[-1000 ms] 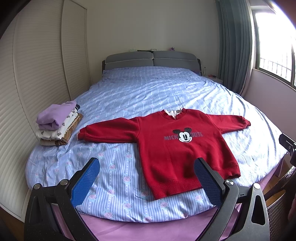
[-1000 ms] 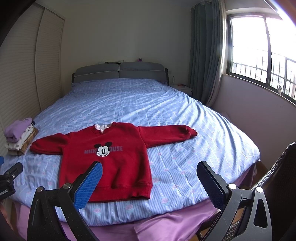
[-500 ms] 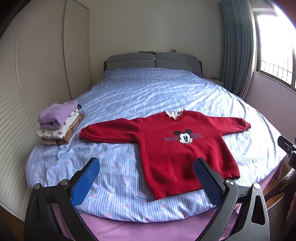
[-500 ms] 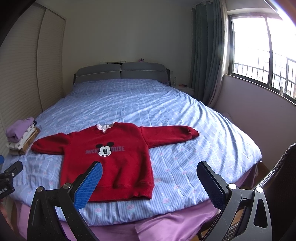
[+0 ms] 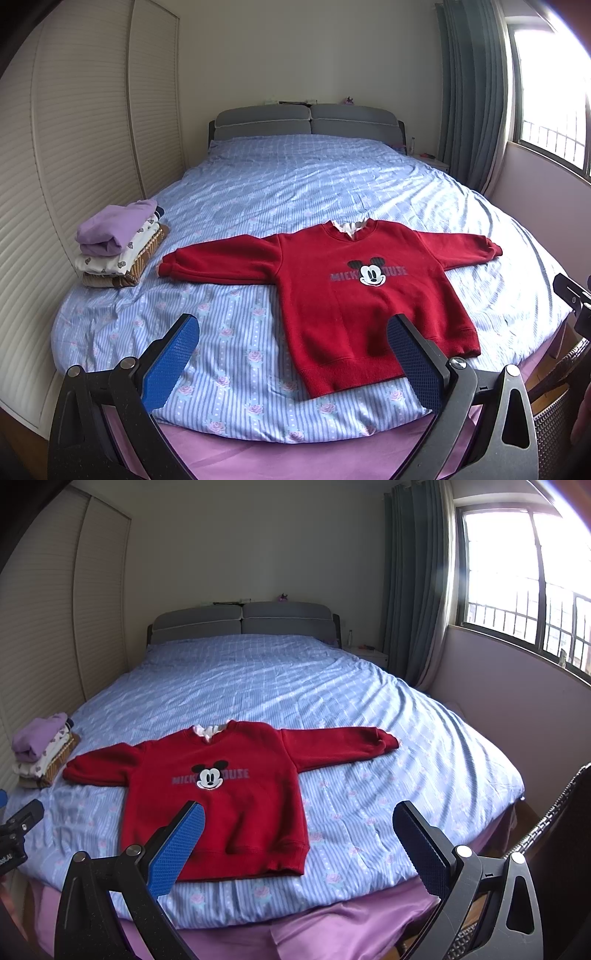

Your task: Fold small clothes

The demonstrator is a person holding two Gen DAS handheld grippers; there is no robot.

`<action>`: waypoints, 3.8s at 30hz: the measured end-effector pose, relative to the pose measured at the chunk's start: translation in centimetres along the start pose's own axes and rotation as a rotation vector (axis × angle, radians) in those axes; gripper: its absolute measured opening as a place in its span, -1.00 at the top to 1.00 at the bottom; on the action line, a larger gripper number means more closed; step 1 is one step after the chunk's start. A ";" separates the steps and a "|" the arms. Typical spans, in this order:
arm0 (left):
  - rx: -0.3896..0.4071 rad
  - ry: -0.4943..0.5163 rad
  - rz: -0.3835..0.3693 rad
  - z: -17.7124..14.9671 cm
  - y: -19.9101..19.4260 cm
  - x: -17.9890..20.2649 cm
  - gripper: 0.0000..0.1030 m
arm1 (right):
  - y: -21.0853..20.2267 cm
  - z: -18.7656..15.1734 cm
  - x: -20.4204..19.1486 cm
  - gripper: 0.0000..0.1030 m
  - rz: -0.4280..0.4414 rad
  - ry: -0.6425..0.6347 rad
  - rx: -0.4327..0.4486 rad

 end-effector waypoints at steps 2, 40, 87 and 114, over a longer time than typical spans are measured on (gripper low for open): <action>0.001 0.001 -0.002 0.0 0.0 0.0 -1.00 | 0.3 -0.3 0.0 -0.99 0.000 0.002 -0.004; 0.096 0.075 -0.116 8.7 23.0 25.7 -1.00 | 29.8 2.8 21.3 -0.43 -0.003 0.498 -0.079; 0.082 -0.040 0.087 12.7 25.9 12.5 -1.00 | 30.2 15.6 5.7 0.70 0.035 0.161 0.175; 0.003 -0.197 0.279 7.8 23.9 -10.2 -1.00 | 32.7 2.6 -28.4 0.22 0.257 -0.491 -0.096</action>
Point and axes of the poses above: each gripper's, at about its wrist camera, not at the fingertips, and y roughly the way its jaws point, x to its right, z to its top, the point moved 3 cm from there along y, roughly the way its jaws point, and after that the axes turned 10 degrees about -y, right-handed, at the moved point
